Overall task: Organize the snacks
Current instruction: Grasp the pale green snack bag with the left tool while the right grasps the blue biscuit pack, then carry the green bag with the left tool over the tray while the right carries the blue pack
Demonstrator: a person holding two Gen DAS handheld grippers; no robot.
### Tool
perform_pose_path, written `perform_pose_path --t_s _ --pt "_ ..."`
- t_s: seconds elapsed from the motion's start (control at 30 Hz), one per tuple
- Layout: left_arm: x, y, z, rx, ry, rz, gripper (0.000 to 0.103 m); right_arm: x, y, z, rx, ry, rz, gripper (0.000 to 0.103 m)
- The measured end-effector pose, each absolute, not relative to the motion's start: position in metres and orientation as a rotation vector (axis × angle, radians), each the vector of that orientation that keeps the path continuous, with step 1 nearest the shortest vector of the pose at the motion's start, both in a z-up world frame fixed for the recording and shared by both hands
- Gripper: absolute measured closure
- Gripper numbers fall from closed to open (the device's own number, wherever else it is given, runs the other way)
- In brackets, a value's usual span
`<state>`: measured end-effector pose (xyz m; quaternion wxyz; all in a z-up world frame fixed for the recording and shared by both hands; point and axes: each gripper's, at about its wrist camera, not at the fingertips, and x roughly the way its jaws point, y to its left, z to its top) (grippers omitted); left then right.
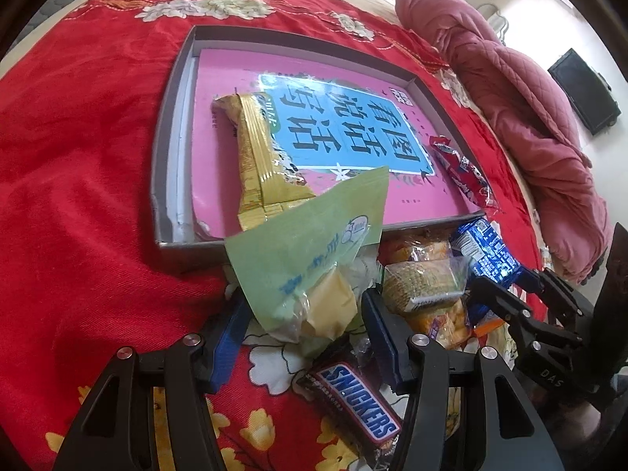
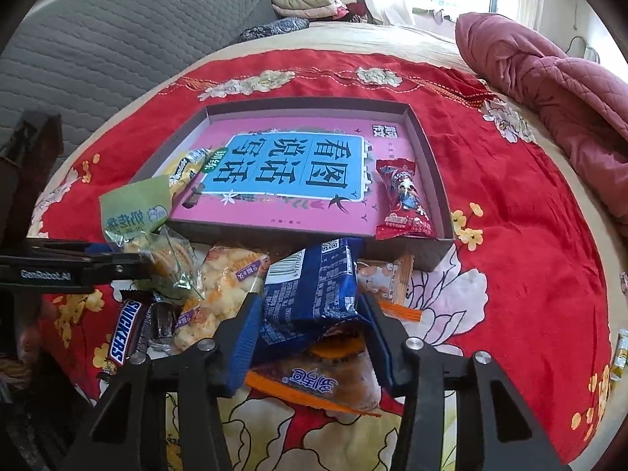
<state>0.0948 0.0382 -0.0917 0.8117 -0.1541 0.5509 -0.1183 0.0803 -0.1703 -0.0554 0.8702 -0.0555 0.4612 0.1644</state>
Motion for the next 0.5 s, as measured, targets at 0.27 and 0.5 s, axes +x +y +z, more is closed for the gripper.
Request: perform_pose_path --t_s 0.27,0.5 --pt "0.099 0.027 -0.093 -0.322 1.184 -0.29 0.068 0.08 -0.176 -0.055 -0.074 0.965 0.35 0.054" --pt "0.096 0.032 -0.087 -0.343 1.169 -0.302 0.069 0.078 -0.178 -0.052 -0.069 0.956 0.354 0.055"
